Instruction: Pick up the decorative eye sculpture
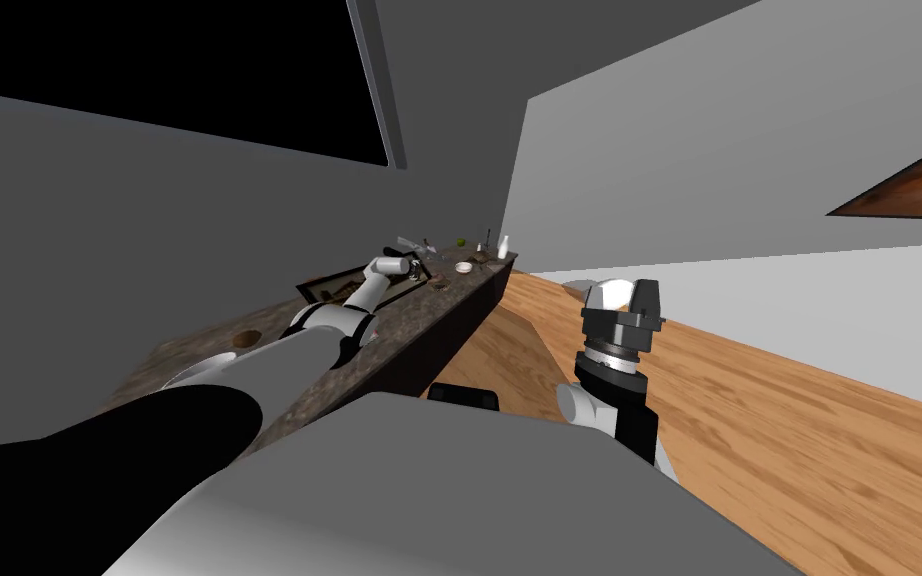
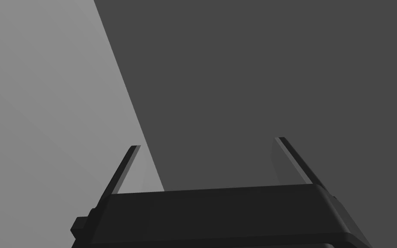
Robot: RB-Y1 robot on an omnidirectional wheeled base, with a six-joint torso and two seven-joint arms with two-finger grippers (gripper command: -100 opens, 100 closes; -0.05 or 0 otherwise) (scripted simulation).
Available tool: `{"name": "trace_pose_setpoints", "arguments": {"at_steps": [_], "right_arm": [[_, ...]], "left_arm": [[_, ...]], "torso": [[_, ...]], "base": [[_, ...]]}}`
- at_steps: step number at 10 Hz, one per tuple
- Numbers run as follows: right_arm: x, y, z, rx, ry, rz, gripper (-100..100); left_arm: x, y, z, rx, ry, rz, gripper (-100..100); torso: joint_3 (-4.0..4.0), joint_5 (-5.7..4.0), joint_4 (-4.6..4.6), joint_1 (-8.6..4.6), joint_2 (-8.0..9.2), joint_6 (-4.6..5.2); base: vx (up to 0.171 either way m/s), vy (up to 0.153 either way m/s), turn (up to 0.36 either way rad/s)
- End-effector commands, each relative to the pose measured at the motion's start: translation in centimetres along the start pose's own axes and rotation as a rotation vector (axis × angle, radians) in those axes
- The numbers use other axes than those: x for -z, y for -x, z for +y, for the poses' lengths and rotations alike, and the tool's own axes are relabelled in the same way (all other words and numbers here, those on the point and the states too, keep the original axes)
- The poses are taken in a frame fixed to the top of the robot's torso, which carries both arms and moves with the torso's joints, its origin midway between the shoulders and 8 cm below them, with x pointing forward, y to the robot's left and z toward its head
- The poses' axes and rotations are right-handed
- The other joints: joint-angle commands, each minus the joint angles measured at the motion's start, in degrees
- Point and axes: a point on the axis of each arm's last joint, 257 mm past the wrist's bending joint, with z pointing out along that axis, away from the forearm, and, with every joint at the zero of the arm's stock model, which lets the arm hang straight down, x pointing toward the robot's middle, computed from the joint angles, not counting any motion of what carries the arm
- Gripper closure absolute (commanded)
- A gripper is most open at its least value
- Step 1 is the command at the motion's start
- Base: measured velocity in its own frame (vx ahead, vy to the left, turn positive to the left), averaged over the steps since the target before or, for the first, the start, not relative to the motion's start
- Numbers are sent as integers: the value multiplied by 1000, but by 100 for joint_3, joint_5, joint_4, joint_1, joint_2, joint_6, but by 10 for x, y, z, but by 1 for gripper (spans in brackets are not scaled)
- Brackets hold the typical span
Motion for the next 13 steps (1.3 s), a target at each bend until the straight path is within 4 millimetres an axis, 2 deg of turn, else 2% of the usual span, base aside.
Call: {"name": "trace_pose_setpoints", "arguments": {"at_steps": [1, 3, 4, 7, 10, 11, 12, 13], "right_arm": [[0, 0, 0, 0, 0, 0, 0], [0, 0, 0, 0, 0, 0, 0], [0, 0, 0, 0, 0, 0, 0], [0, 0, 0, 0, 0, 0, 0], [0, 0, 0, 0, 0, 0, 0], [0, 0, 0, 0, 0, 0, 0], [0, 0, 0, 0, 0, 0, 0], [0, 0, 0, 0, 0, 0, 0]], "left_arm": [[-3, -1, 10, 17, 34, 8, -100], [-7, -16, 22, 54, 104, 49, -100], [-9, -13, 30, 62, 120, 45, -100], [-12, -26, 47, 93, 185, 77, -100], [-17, -40, 76, 122, 262, 104, -100], [-16, -38, 71, 118, 249, 99, -100], [-16, -39, 72, 119, 252, 100, 0], [-14, -51, 63, 65, 236, 120, -100]], "torso": [[0, 0, 0, 0, 0, 0], [-2, -1, -1, -6, -3, 1], [-4, 0, -2, -3, -7, 0], [-4, -2, -2, -12, -7, -3], [-12, -4, -5, -20, -21, -2], [-16, -4, -6, -23, -27, -2], [-11, -5, -5, -22, -18, -4], [-5, -4, -2, -21, -9, -4]], "base": [[-2, 49, -64], [8, 48, -129], [14, 42, -42], [15, 21, -67], [53, 3, -100], [30, -3, -9], [5, -1, 2], [3, 3, -164]]}}
